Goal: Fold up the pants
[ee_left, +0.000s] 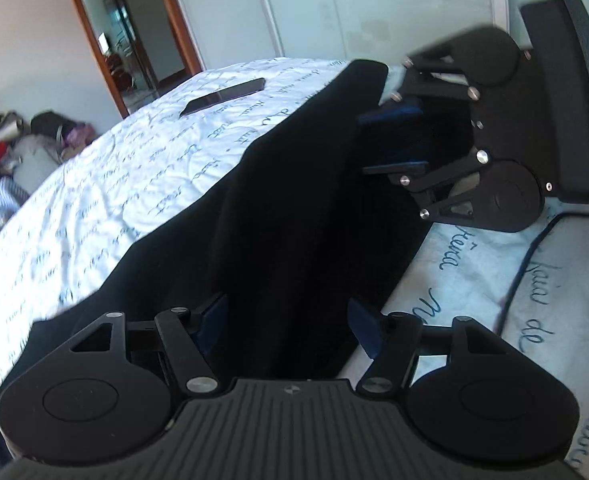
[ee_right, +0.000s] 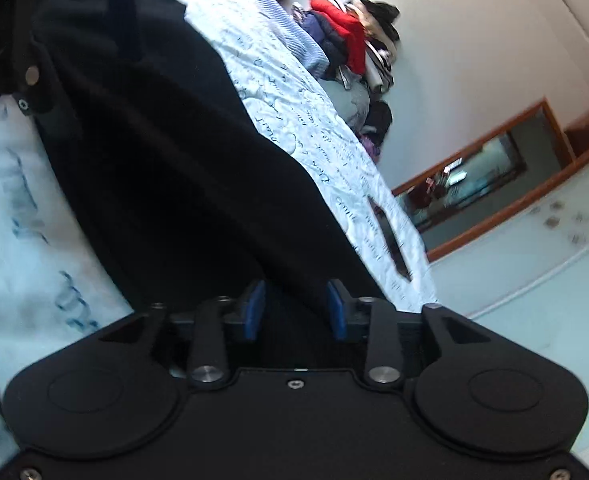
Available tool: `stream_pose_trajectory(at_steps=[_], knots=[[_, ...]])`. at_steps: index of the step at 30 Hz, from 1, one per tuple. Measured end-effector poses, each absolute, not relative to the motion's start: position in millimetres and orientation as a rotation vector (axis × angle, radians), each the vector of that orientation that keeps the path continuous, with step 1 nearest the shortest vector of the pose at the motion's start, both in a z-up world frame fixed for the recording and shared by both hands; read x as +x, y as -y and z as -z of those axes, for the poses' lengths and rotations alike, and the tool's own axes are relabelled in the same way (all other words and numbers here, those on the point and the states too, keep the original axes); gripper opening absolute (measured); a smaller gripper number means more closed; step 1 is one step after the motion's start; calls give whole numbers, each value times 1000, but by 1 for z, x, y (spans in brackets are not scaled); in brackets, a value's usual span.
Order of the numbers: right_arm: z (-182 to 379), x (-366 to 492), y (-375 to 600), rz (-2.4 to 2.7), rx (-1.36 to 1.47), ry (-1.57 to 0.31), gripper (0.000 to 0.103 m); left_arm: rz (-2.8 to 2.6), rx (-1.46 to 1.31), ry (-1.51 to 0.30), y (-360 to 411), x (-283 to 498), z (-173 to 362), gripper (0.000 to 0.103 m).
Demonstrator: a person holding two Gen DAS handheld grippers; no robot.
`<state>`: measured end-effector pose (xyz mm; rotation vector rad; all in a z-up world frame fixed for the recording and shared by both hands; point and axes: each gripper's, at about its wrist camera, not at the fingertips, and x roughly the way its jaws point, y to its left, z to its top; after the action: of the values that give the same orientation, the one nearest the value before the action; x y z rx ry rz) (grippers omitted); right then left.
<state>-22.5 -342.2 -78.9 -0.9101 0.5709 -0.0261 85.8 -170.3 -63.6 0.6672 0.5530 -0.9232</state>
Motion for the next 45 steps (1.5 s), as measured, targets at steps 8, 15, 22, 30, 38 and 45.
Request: stream_pose_trajectory(at_steps=[8, 15, 22, 30, 38, 45], knots=[[78, -8, 339, -19, -916, -572, 13, 900, 620, -585, 184, 100, 65, 39], [63, -18, 342, -22, -867, -566, 3, 927, 578, -598, 175, 98, 62, 17], [56, -26, 340, -48, -917, -595, 3, 956, 571, -614, 176, 94, 64, 13], [55, -52, 334, -66, -974, -691, 0, 1037, 559, -648, 162, 76, 60, 11], [33, -37, 382, 30, -531, -646, 6, 1068, 521, -681, 158, 77, 55, 17], [28, -13, 539, 230, 517, -528, 51, 1032, 410, -617, 174, 87, 36, 57]])
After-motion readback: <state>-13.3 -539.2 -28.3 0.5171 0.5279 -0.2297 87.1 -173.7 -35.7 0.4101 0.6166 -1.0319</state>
